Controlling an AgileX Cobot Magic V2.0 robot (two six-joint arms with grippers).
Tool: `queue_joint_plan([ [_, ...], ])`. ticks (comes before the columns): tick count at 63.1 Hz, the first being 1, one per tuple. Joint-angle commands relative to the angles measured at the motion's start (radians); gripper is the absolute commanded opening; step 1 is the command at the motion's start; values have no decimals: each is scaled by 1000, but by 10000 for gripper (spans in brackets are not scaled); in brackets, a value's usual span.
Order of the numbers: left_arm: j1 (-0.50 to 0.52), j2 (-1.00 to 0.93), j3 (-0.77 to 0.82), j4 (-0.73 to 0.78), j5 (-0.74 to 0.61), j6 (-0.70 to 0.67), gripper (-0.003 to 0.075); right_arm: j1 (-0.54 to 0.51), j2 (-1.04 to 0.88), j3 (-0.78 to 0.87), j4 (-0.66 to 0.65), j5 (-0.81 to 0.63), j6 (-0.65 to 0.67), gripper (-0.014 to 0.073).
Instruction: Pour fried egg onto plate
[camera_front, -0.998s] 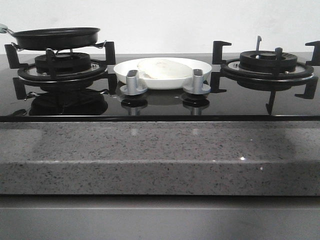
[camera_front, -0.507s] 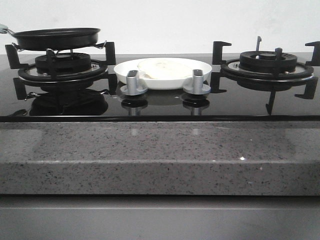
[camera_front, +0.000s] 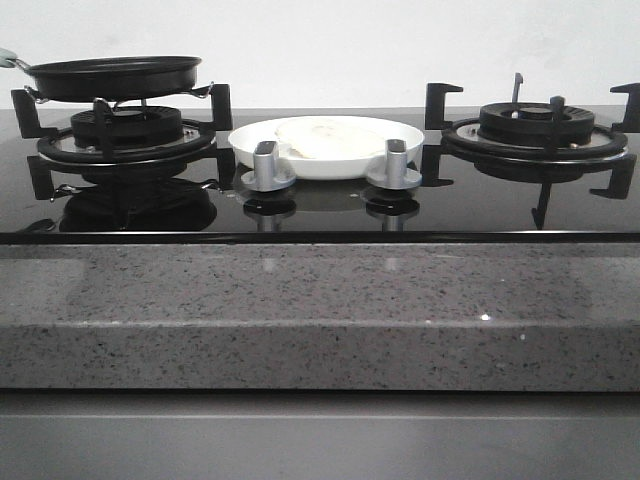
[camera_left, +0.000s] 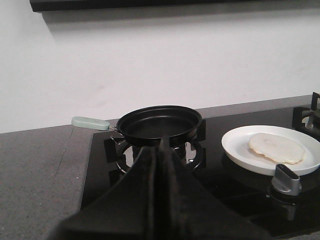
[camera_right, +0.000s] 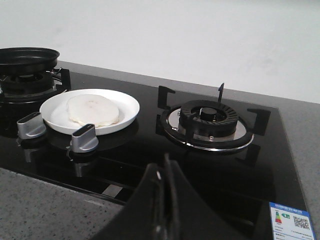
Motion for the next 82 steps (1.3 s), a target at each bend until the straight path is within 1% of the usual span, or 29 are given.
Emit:
queue_joint_plan([
  [1, -8, 7, -26, -13, -71, -9, -20, -1, 10, -26, -6, -74, -6, -69],
  [32, -8, 7, -26, -13, -71, -9, -20, -1, 10, -26, -6, -74, -6, -69],
  [42, -8, 7, -10, 57, -74, -11, -20, -1, 10, -26, -6, -74, -6, -69],
  [46, -8, 5, 6, 134, -79, -67, -20, -1, 10, -26, -6, -74, -6, -69],
  [51, -8, -6, 44, 316, -117, -273, -20, -1, 10, -26, -6, -74, -6, -69],
  [53, -8, -10, 63, 365, -141, -323, -20, -1, 10, -26, -6, -74, -6, -69],
  [54, -8, -12, 75, 369, -151, -326, -20, -1, 10, -26, -6, -74, -6, -69],
  [58, -8, -33, 107, 351, -163, -324, -20, -1, 10, -26, -6, -74, -6, -69],
  [65, 7, -105, 155, 324, -113, -323, -20, -1, 10, -26, -6, -74, -6, -69],
  [69, 37, -160, 188, 304, -84, -318, -20, -1, 10, -26, -6, -74, -6, -69],
  [74, 105, -230, 238, 265, -75, -318, -20, -1, 10, -26, -6, -74, -6, -69],
  [82, 197, -224, 311, 221, -99, -318, -20, -1, 10, -26, -6, -74, -6, -69],
])
